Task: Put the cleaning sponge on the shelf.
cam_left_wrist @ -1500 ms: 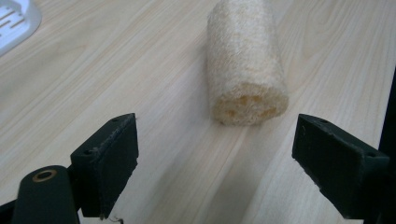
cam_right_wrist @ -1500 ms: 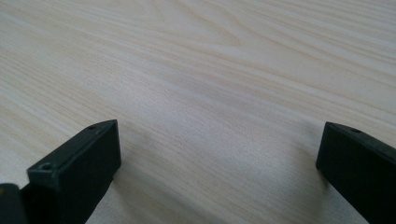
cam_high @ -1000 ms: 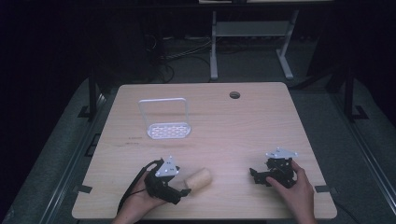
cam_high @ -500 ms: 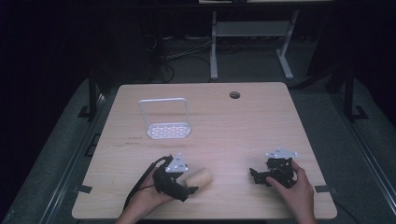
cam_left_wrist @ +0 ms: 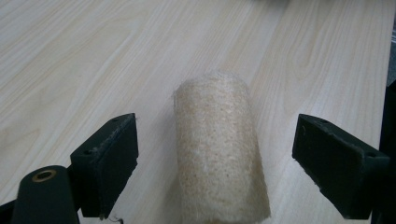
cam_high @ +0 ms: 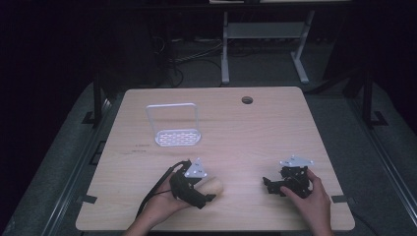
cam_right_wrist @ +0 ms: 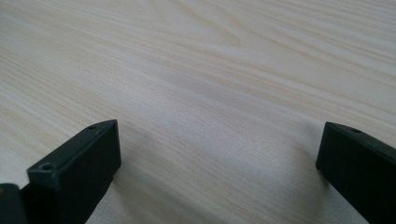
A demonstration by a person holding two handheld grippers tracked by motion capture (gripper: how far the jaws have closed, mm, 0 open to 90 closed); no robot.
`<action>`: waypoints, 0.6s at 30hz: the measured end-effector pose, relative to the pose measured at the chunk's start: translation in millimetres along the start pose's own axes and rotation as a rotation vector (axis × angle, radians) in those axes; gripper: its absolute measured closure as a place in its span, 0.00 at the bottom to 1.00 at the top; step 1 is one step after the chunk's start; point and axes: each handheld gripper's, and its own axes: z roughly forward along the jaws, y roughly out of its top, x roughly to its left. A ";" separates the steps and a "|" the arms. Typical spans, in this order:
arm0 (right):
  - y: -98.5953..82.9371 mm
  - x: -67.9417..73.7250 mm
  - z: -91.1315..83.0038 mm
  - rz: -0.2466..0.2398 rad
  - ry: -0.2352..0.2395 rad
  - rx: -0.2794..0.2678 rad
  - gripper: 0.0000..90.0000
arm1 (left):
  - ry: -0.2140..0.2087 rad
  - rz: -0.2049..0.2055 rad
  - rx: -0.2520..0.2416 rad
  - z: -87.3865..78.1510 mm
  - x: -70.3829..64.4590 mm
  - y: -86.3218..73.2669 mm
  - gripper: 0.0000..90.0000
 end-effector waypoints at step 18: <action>0.0 0.1 0.0 0.001 0.000 0.000 0.00 | -0.004 0.008 0.076 20.7 -2.9 -0.1 0.15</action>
